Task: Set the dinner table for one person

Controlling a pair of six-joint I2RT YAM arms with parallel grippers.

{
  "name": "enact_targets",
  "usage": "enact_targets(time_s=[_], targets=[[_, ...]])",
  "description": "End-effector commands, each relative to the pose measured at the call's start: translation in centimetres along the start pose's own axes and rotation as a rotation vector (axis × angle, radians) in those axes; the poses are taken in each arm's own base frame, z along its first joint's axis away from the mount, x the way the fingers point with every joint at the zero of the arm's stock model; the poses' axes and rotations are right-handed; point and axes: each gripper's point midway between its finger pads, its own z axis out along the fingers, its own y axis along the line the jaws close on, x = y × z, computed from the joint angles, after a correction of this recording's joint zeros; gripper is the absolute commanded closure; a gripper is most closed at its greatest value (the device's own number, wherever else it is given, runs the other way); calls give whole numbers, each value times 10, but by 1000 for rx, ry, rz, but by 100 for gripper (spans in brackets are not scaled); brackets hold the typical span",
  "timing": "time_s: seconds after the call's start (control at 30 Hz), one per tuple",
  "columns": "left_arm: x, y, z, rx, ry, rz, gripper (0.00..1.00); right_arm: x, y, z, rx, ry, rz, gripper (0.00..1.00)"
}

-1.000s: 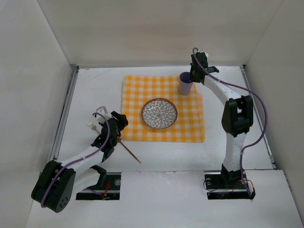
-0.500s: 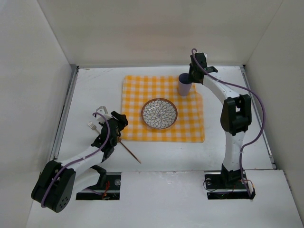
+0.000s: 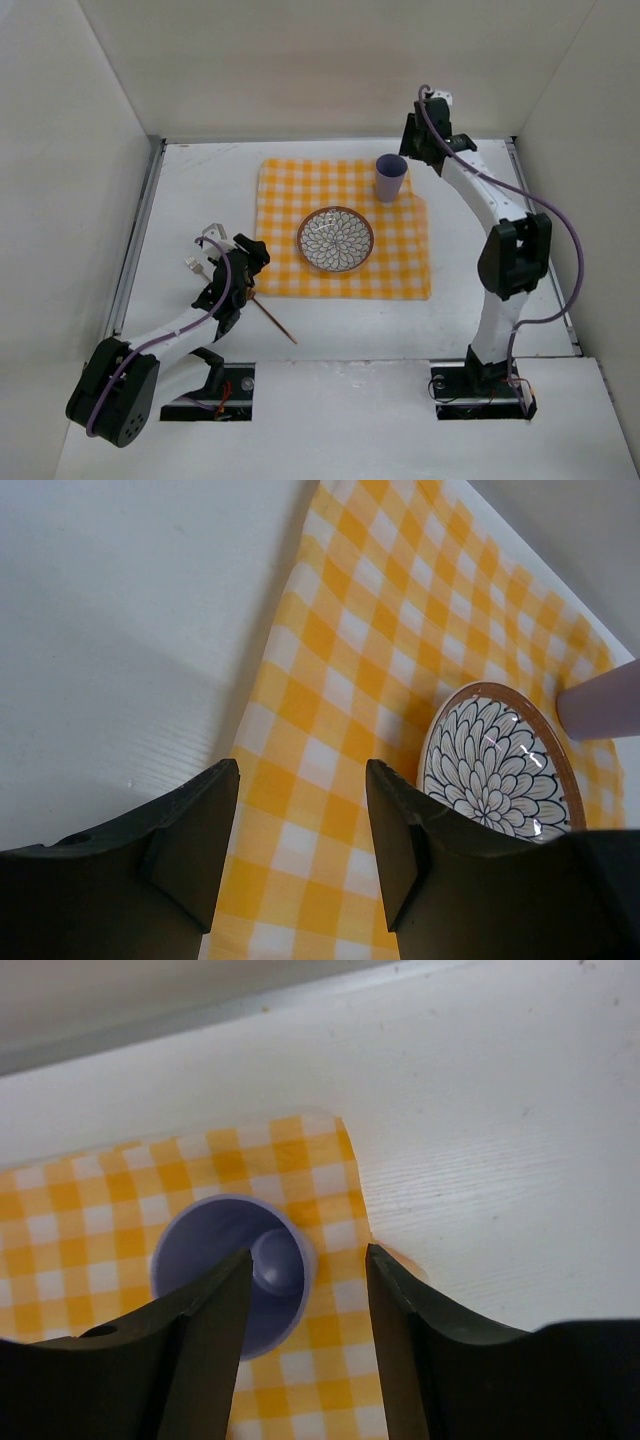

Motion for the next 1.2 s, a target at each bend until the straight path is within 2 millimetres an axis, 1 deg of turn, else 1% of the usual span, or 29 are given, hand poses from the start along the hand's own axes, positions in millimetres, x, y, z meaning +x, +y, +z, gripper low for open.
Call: enact_targets(time_s=[0.0, 0.03, 0.07, 0.1, 0.13, 0.17, 0.2, 0.23, 0.3, 0.4, 0.47, 0.5, 0.57, 0.63, 0.7, 0.77, 0.83, 0.9, 1.03, 1.17], targets=[[-13, -8, 1, 24, -52, -27, 49, -55, -8, -53, -11, -176, 50, 45], [-12, -7, 1, 21, -50, -26, 49, -57, -8, -63, -19, -194, 62, 46], [-12, -7, 2, 20, -47, -28, 49, -55, 0, -75, -49, -215, 67, 51], [-12, -7, 2, 17, -46, -29, 50, -52, 11, -88, -92, -240, 75, 57], [-14, -8, 1, 21, -53, -30, 51, -44, 25, -100, -145, -259, 78, 65], [-16, -7, 0, 15, -64, -32, 51, -32, 47, -116, -219, -275, 65, 73], [-20, -4, 0, 2, -78, -37, 52, -14, 69, -129, -295, -275, 37, 80], [-22, 0, 0, -18, -90, -35, 53, 7, 91, -142, -369, -261, 6, 84], [-27, 7, -2, -58, -111, -30, 56, 60, 134, -165, -519, -189, -72, 87], [-43, 15, -10, -107, -169, -37, 59, 146, 190, -203, -713, -60, -172, 88], [-53, 22, -14, -138, -213, -44, 59, 193, 219, -230, -813, -3, -244, 86], [-56, 24, -16, -149, -229, -47, 59, 213, 233, -242, -859, 16, -275, 83], [-62, 30, -20, -169, -247, -53, 59, 248, 256, -260, -930, 24, -333, 71], [-68, 36, -24, -195, -269, -66, 58, 274, 271, -270, -967, 37, -375, 63], [-73, 47, -26, -228, -291, -90, 56, 296, 281, -272, -975, 48, -412, 60], [-75, 56, -29, -252, -297, -122, 54, 313, 288, -267, -971, 73, -429, 60], [-77, 65, -31, -274, -300, -162, 54, 336, 292, -262, -962, 94, -477, 60], [-78, 74, -31, -297, -306, -195, 53, 351, 294, -254, -943, 108, -494, 60], [-74, 80, -29, -300, -275, -225, 53, 370, 296, -248, -934, 124, -512, 61], [-73, 86, -27, -311, -272, -257, 52, 377, 296, -246, -923, 134, -519, 61]])
